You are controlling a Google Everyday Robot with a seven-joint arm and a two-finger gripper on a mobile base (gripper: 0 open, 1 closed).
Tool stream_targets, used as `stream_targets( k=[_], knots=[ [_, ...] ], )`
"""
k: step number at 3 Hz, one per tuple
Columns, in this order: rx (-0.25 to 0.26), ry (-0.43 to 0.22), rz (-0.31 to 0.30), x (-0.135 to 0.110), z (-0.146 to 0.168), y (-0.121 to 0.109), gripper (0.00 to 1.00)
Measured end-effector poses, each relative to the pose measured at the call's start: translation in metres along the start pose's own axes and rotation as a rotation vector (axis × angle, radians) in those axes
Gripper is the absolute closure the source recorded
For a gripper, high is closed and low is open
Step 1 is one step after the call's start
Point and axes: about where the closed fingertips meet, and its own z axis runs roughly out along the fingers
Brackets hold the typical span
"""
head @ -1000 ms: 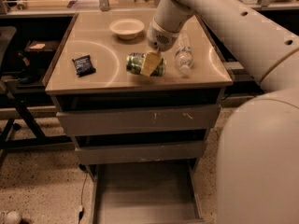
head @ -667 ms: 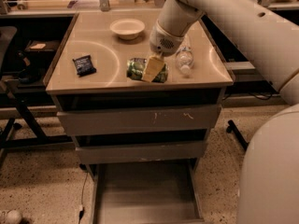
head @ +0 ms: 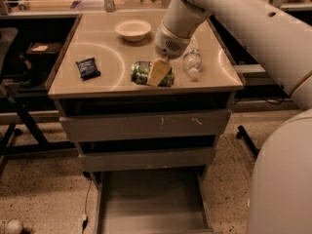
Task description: Place green can into bottom drawer
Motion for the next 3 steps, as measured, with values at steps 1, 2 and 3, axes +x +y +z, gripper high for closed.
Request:
stream_targets(
  k=[1, 2, 3],
  knots=[
    [-0.014, 0.009, 0.034, 0.009, -0.003, 0.026, 1.00],
    [-0.025, 0.007, 0.105, 0.022, -0.010, 0.072, 1.00],
    [-0.089, -0.012, 0.134, 0.033, -0.006, 0.121, 1.00]
  ],
)
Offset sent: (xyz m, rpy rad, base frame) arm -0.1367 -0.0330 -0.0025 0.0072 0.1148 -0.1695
